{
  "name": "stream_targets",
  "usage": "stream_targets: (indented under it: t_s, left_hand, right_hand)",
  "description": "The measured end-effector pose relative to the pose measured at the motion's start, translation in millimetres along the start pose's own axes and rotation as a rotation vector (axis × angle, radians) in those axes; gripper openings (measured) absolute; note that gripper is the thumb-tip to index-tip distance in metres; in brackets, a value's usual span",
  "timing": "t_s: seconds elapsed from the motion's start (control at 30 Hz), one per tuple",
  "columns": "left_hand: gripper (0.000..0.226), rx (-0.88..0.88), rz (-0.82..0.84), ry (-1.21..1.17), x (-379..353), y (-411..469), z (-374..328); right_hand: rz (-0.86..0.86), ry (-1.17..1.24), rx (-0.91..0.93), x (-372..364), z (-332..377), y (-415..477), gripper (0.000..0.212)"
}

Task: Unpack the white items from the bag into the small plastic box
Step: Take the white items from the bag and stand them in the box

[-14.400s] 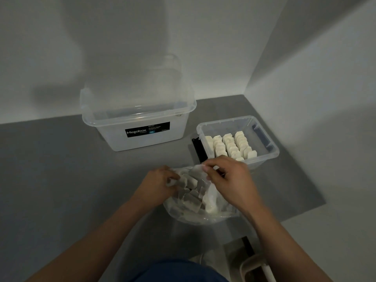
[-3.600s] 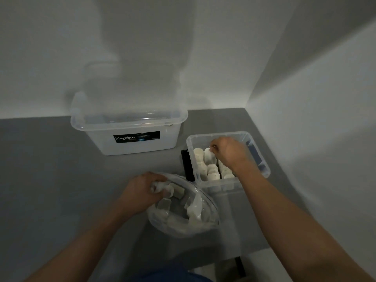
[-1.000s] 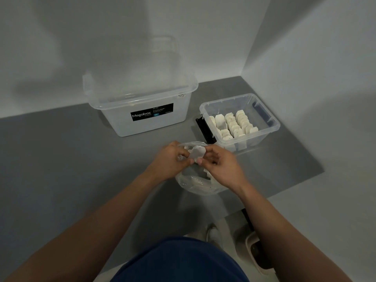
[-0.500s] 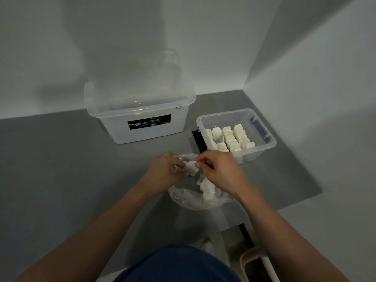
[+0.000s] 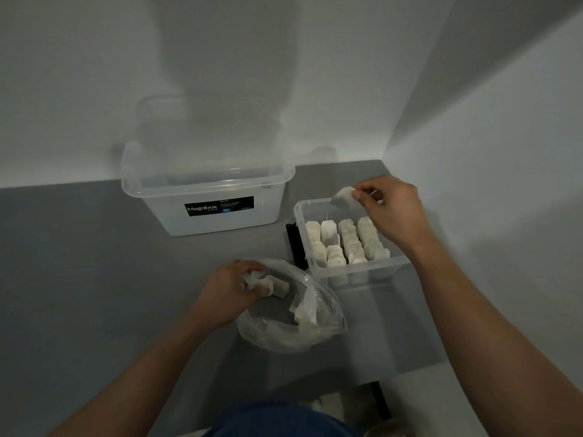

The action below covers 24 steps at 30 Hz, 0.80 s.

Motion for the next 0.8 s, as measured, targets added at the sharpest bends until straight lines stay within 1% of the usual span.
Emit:
stream_targets:
  t_s: [0.2,0.27,0.33,0.4,0.5,0.67,0.73,0.8]
  left_hand:
    - [0.045,0.034,-0.014,0.007,-0.3,1.4,-2.4]
    - [0.044,0.034,-0.023,0.027,0.0,1.6,-3.3]
    - [0.044,0.023,-0.020,0.038,-0.2,1.5,-3.5]
    - [0.044,0.017,-0.012,0.032,-0.3,1.4,-2.7]
    - [0.044,0.009,-0.012,0.050,-0.4,1.8,-0.6]
    - [0.043,-0.040,0.011,0.047,1.7,1.8,-1.8]
    - [0.045,-0.057,0.016,0.053,2.2,2.5,-1.5]
    - [0.048,-0.072,0.024,0.067,1.6,3.4,-1.3]
  right_hand:
    - [0.442,-0.199,0.014,-64.1,-37.6,14.6,0.013]
    - [0.526,-0.254,0.036,-82.4,-43.1,14.3,0.013]
    - [0.573,-0.304,0.044,-95.4,-46.6,14.3,0.013]
    - [0.586,-0.333,0.034,-102.5,-48.4,14.8,0.015]
    - [0.539,-0.365,0.036,-106.5,-48.0,15.8,0.020]
    - [0.492,-0.405,-0.005,-105.1,-49.5,13.3,0.020]
    - [0.453,-0.372,-0.026,-95.8,-46.3,11.1,0.021]
    - [0.378,-0.294,-0.050,-79.9,-39.9,8.1,0.023]
Point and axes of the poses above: each hand's wrist, its own y-axis towards the middle knuckle, its own x-axis out of the back of the hand, z = x × y, the point moved 6 cm from there along y, towards the middle knuckle, and after that the axes turned 3 degrees about -z, right-handed, at the moved point
